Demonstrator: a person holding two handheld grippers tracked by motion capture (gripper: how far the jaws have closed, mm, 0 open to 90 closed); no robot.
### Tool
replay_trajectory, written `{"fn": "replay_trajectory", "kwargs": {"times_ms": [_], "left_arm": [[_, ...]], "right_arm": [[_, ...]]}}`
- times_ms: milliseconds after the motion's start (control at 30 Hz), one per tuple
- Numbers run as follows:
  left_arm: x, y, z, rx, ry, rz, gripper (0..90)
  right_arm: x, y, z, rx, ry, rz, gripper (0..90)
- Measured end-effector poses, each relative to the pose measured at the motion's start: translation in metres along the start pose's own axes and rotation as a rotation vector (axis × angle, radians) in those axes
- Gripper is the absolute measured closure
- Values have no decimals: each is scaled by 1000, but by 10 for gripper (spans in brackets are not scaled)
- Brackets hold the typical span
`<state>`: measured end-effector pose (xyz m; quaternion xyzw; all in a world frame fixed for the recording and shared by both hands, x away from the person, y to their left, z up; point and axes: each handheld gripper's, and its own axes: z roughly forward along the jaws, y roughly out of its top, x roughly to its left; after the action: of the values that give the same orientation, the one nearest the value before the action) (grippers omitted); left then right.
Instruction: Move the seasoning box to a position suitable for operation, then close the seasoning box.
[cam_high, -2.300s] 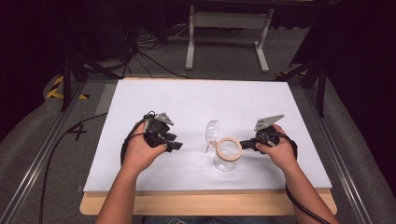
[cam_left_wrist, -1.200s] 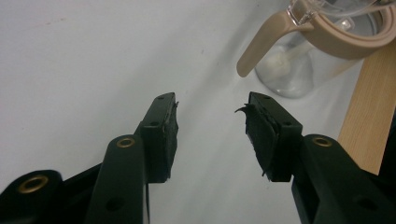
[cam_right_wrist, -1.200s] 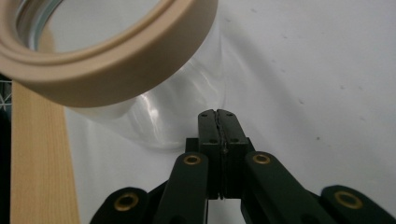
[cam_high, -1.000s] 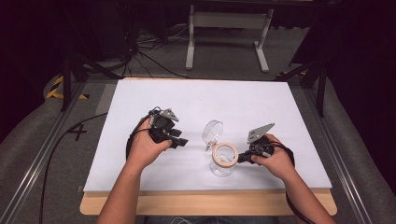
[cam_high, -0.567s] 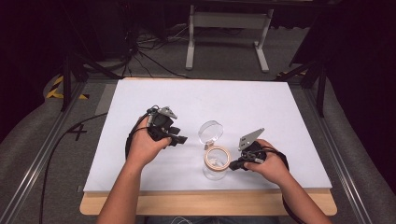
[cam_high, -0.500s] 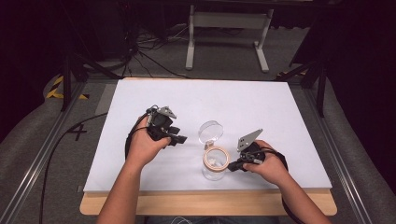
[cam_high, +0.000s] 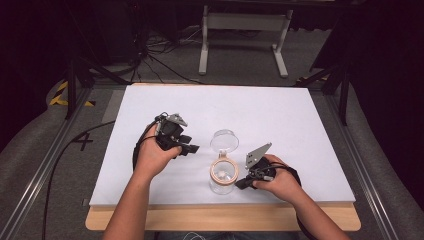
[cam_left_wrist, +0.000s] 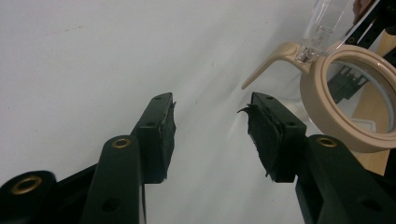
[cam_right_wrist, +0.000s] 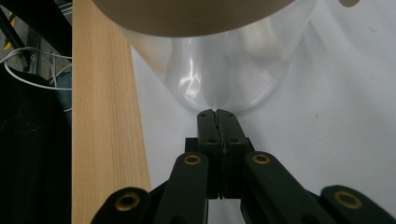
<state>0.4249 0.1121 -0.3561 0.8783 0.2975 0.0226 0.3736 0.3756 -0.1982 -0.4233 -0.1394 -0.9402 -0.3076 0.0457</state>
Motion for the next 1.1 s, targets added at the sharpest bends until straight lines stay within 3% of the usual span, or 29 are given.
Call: {"fn": "replay_trajectory", "kwargs": {"times_ms": [167,333,467,700,833,933,1100], "left_arm": [[0,0,-2,-20,-4,-4,539],[-2,4,-2,-59,16,-20,623],[-6,7,1,-96,25,-15,701],[-15,12,4,-152,19,-22,736],[-19,13,7,-183,22,-19,774],[-21,14,8,-196,47,7,786],[-26,16,7,-224,27,30,807]], "right_arm": [[2,1,-6,20,-17,-6,900],[1,-1,-24,-29,-71,41,900],[2,-1,-35,-69,-104,49,900],[16,8,-59,-234,-133,54,900],[25,12,-58,-311,-115,50,900],[29,16,-54,-331,-103,40,900],[29,16,-52,-347,-116,56,900]]}}
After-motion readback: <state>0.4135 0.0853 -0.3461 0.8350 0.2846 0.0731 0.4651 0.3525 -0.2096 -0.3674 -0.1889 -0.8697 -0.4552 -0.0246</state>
